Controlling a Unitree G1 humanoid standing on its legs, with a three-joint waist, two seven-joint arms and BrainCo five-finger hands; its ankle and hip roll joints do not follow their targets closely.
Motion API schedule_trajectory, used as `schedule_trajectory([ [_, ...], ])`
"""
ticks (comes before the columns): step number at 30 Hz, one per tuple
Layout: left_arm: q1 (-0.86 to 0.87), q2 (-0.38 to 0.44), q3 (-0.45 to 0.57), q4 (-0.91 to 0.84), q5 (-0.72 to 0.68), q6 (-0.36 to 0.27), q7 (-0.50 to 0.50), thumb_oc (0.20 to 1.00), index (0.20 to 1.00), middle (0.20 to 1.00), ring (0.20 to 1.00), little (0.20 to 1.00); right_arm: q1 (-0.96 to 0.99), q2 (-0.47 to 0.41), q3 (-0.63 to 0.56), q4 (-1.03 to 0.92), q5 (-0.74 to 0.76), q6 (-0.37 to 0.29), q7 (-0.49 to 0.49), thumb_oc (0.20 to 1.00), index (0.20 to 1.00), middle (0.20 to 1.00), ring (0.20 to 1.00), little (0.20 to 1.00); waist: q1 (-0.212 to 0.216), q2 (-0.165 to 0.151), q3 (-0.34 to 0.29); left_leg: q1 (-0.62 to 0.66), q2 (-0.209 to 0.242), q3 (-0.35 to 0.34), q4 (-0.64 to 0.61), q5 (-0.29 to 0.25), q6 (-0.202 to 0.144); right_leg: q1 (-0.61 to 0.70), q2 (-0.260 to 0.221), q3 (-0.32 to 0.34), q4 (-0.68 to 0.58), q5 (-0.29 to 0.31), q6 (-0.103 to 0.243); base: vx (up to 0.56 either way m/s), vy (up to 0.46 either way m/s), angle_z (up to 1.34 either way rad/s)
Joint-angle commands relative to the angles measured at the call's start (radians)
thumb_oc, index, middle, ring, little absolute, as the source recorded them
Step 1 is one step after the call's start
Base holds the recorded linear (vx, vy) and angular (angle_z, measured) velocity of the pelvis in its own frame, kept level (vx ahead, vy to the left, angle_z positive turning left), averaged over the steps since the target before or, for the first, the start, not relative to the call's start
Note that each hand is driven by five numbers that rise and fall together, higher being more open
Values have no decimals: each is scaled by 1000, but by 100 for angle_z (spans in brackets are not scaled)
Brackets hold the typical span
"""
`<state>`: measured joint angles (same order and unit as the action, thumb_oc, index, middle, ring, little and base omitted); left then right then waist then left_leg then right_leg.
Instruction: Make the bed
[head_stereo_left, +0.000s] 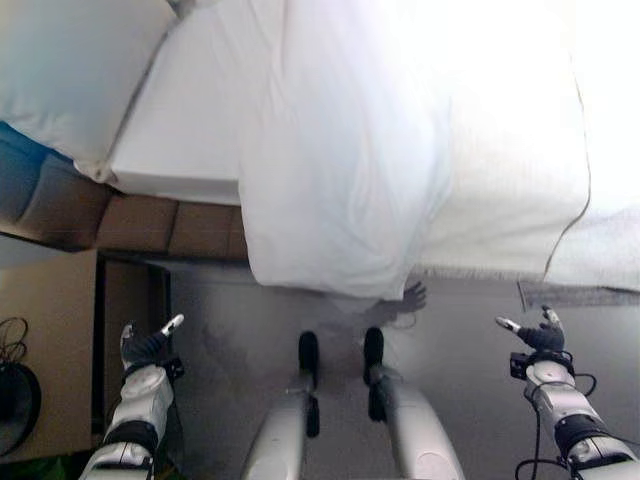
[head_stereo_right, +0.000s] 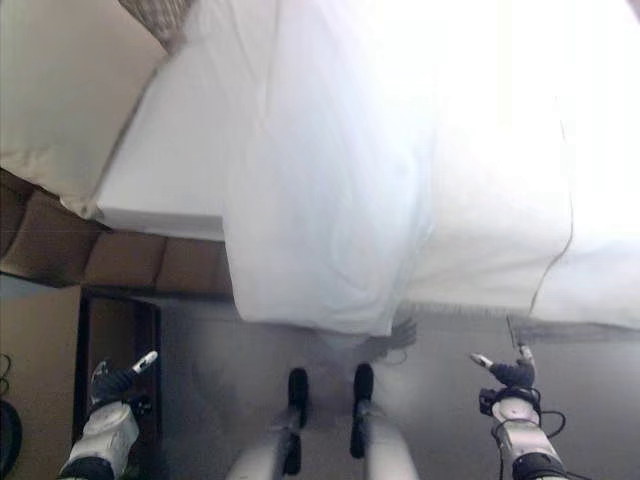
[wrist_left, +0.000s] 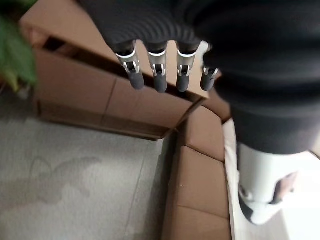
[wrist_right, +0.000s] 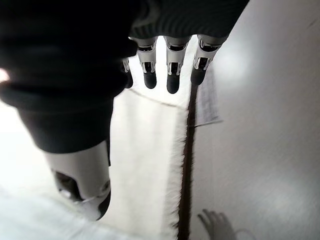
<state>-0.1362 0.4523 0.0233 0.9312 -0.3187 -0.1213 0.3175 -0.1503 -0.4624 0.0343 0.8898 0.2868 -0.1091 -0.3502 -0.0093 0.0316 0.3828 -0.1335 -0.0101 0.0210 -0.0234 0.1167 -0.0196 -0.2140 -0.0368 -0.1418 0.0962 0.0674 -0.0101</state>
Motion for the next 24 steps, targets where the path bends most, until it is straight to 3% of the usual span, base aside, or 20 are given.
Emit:
schedule_trajectory([
  [1,17,13,-34,64,108,7,-86,1000,1000,1000,1000,1000,43,6,13,28,2,6,84,1000,1000,1000,1000,1000,-6,-5,-99,-3,-73,-1,53,-68,-2,63,6,-18,-12,-46,94,60,-16,3],
  [4,51,-39,-55,161,139,27,-170,1000,1000,1000,1000,1000,80,49,65,87,-52,36,158,1000,1000,1000,1000,1000,-8,-11,-160,65,-68,10,19,-71,-4,130,16,-9,-66,-32,99,66,-1,-5],
  [12,91,-153,-135,328,293,56,-238,1000,1000,1000,1000,1000,141,139,140,332,-169,93,269,1000,1000,1000,1000,1000,-11,-33,-284,186,-59,30,-64,-74,-5,244,35,5,-147,-18,101,54,-2,-2],
  [24,103,-215,-235,365,390,83,-305,1000,1000,1000,1000,1000,148,182,184,401,-222,121,321,1000,1000,1000,1000,1000,-8,-37,-337,225,-53,34,-64,-87,-3,295,38,-3,-164,-20,104,-4,-14,-1],
])
